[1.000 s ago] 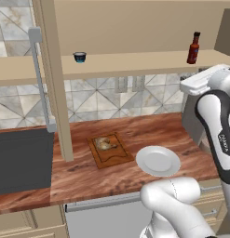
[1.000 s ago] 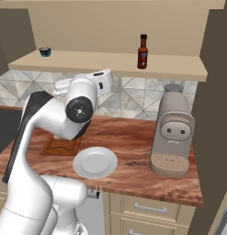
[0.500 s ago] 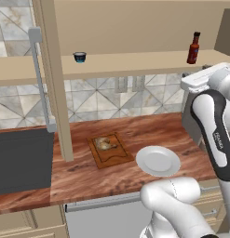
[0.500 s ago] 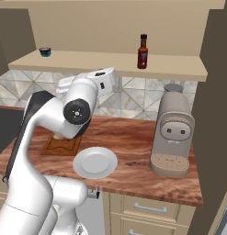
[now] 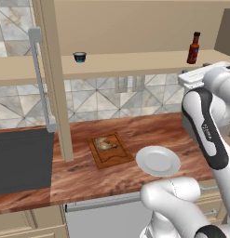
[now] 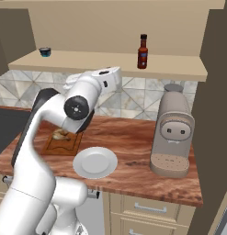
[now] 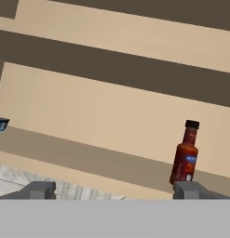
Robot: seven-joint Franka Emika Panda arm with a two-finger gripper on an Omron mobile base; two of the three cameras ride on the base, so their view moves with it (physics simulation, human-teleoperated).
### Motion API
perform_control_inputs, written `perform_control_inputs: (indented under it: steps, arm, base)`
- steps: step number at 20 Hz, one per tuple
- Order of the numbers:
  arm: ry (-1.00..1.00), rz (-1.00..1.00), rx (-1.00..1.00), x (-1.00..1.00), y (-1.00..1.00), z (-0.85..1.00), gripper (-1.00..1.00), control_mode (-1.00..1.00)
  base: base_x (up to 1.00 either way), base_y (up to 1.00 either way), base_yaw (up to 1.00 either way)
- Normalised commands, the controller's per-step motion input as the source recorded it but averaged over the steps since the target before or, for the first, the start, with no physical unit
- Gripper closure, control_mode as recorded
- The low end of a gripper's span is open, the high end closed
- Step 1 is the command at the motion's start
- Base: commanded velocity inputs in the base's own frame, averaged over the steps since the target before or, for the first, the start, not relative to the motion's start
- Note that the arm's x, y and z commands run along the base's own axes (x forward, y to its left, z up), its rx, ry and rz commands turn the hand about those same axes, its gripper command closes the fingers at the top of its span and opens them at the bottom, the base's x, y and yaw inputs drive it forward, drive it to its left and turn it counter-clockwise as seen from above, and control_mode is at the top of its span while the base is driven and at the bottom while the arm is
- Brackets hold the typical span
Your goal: Pick the chicken drumstick from the plate and place it on the cutting board. Then pick the condiment bottle from the cabinet and place it next to the cutting board.
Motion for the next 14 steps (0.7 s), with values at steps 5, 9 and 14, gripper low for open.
perform_control_inputs:
  steps: [5, 9, 14]
  arm:
    - [0.00, -0.04, 0.00, 0.02, -0.30, 0.14, -1.00, -1.00]
    - [0.00, -0.01, 0.00, 0.00, -0.20, 0.26, -1.00, -1.00]
    - [-0.01, -0.01, 0.00, 0.00, -0.13, 0.25, -1.00, -1.00]
  base:
    - [0.00, 0.00, 0.00]
    - [0.00, 0.00, 0.00]
    - [0.00, 0.00, 0.00]
